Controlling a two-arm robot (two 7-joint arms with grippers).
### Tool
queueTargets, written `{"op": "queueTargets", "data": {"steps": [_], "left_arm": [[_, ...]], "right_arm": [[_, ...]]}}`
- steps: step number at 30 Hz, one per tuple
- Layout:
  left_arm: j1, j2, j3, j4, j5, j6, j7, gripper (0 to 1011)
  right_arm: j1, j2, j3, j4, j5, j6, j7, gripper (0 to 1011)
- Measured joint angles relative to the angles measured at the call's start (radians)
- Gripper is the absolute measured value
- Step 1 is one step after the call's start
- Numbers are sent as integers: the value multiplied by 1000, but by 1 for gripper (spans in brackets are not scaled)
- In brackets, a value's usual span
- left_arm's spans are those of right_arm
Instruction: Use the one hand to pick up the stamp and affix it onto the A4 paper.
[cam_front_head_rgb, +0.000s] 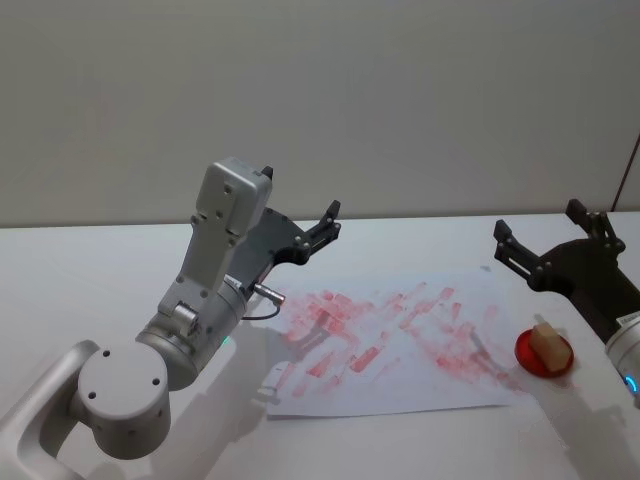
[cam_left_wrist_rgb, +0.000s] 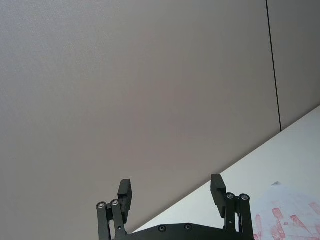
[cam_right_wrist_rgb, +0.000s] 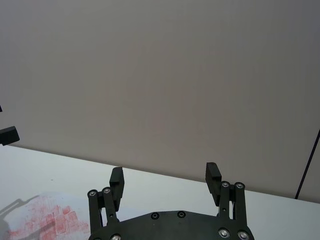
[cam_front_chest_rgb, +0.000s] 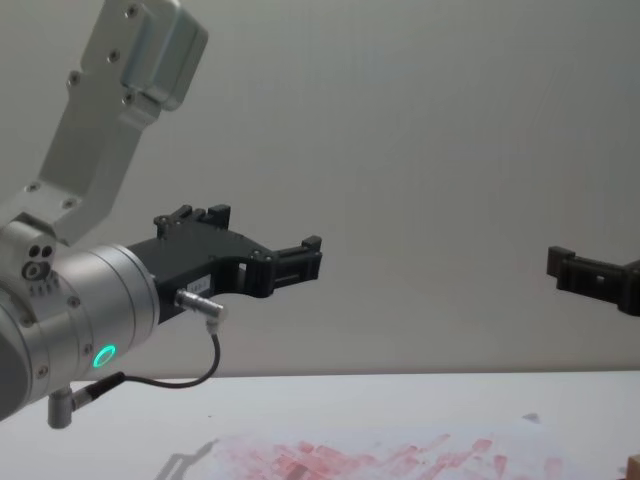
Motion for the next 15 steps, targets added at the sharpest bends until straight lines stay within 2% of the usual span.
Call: {"op": "queueTargets", "data": {"steps": [15], "left_arm": [[0, 0, 0, 0, 0, 0, 0, 1001]], "right_arm": [[0, 0, 0, 0, 0, 0, 0, 1001]]}}
